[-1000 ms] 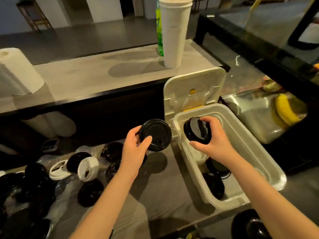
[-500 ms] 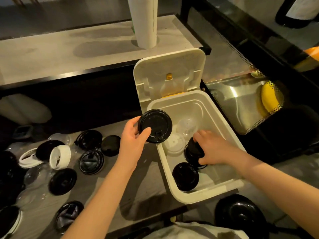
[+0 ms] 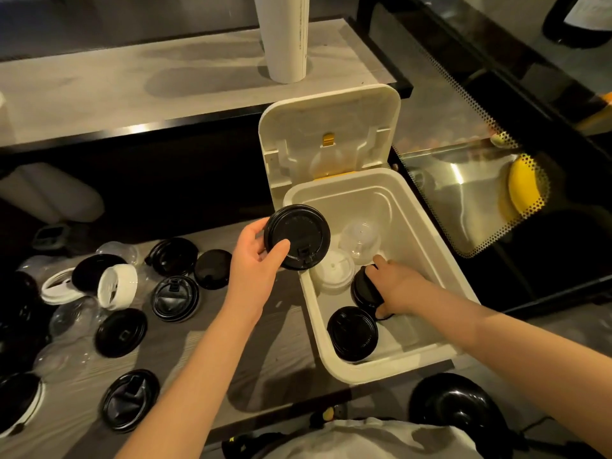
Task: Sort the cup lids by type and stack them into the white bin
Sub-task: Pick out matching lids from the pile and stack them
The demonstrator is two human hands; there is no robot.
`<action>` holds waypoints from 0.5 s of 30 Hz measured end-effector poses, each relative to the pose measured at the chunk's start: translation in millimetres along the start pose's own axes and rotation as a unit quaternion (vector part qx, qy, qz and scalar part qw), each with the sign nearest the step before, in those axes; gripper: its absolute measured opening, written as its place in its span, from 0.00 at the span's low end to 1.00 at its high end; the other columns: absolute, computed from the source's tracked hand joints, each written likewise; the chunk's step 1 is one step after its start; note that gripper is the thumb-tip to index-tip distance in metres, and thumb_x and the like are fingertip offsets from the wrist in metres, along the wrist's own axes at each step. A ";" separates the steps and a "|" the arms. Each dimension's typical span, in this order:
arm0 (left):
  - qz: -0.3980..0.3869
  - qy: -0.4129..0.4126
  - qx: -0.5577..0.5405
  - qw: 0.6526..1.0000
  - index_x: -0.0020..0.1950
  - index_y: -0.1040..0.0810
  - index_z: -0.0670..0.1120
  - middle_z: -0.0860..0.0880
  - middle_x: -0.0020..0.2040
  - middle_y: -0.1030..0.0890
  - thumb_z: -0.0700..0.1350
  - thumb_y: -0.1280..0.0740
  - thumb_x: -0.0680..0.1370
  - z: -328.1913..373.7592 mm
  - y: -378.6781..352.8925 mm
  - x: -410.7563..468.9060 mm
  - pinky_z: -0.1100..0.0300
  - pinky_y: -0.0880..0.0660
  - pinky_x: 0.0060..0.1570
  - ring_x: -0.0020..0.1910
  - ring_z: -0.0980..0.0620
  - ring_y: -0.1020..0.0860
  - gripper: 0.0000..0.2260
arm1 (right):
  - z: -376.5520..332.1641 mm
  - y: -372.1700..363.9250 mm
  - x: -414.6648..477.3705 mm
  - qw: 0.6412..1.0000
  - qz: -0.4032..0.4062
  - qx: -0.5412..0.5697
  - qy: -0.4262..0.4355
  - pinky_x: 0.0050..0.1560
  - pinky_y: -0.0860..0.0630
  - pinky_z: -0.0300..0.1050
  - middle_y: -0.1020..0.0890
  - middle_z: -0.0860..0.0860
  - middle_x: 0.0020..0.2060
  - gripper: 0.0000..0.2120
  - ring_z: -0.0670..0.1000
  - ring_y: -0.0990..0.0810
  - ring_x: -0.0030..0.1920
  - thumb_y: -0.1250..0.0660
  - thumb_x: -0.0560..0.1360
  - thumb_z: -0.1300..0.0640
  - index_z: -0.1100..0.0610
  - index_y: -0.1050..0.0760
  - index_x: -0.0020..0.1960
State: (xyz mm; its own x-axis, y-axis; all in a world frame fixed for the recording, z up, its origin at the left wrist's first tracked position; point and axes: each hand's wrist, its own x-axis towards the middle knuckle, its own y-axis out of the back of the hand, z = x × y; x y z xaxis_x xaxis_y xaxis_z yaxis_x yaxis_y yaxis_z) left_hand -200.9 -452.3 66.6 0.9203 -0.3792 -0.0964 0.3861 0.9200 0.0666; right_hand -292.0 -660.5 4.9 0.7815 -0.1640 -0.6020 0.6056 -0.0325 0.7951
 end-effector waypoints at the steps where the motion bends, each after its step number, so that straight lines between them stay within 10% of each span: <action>1: 0.000 0.000 0.002 1.000 0.57 0.31 0.56 0.55 0.54 0.20 0.37 0.35 0.76 0.1 -0.4 -0.4 0.64 0.24 0.50 0.55 0.58 0.22 0.16 | 2.6 -0.1 -0.3 1.000 -0.005 0.010 0.003 0.56 0.25 0.50 0.35 0.55 0.64 0.37 0.57 0.30 0.61 0.27 0.67 0.46 0.57 0.40 0.68; 15: 0.000 0.008 0.023 1.000 0.60 0.30 0.54 0.53 0.55 0.20 0.39 0.35 0.77 1.5 -3.0 -3.8 0.66 0.24 0.47 0.53 0.59 0.21 0.15 | 1.2 4.0 4.4 0.999 -0.013 -0.041 -0.033 0.56 0.25 0.52 0.29 0.56 0.61 0.32 0.57 0.30 0.61 0.32 0.72 0.42 0.58 0.37 0.68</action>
State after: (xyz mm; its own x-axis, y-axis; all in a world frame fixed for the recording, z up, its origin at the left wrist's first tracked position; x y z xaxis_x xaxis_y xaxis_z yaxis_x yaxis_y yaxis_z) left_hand -205.4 -453.7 68.3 0.9196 -0.3767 -0.1116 0.3883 0.9147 0.1121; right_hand -286.3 -662.6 5.6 0.7557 -0.2290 -0.6136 0.6377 0.0432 0.7691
